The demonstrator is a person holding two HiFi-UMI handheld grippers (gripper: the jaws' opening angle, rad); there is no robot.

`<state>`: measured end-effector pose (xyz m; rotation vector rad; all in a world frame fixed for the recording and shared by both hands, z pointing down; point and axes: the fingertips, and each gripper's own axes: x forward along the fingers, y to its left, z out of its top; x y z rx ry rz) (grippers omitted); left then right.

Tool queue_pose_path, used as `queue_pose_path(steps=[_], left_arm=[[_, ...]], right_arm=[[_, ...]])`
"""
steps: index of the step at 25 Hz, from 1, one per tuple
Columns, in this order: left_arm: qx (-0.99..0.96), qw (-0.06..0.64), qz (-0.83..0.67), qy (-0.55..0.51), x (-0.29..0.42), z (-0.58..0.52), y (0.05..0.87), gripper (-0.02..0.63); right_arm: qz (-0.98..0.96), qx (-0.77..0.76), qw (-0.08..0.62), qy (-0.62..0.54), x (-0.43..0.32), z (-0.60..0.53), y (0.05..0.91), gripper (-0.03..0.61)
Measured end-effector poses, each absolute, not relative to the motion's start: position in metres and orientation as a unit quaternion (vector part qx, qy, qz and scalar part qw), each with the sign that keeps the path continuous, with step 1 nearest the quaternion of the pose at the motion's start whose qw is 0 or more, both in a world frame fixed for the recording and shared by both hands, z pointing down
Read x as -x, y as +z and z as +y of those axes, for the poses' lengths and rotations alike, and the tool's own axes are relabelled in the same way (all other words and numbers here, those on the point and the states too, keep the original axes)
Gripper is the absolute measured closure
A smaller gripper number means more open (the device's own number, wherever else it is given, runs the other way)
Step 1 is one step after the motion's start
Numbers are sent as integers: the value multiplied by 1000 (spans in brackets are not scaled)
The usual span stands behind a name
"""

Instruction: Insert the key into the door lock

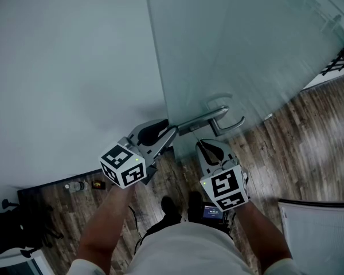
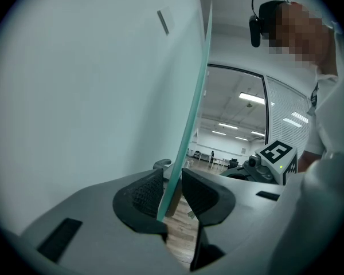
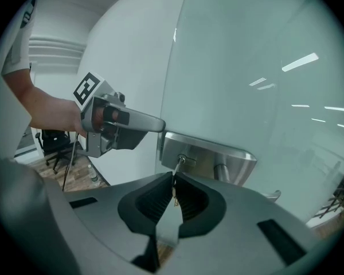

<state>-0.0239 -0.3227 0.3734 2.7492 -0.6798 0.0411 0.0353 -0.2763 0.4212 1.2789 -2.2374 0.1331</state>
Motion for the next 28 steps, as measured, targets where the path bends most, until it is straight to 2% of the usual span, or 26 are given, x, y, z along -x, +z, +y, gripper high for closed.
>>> queue_pose_path(steps=[28], left_arm=[[-957, 174, -234, -4, 25, -321, 372, 509]], right_arm=[[-832, -485, 259, 72, -27, -295, 421, 555]])
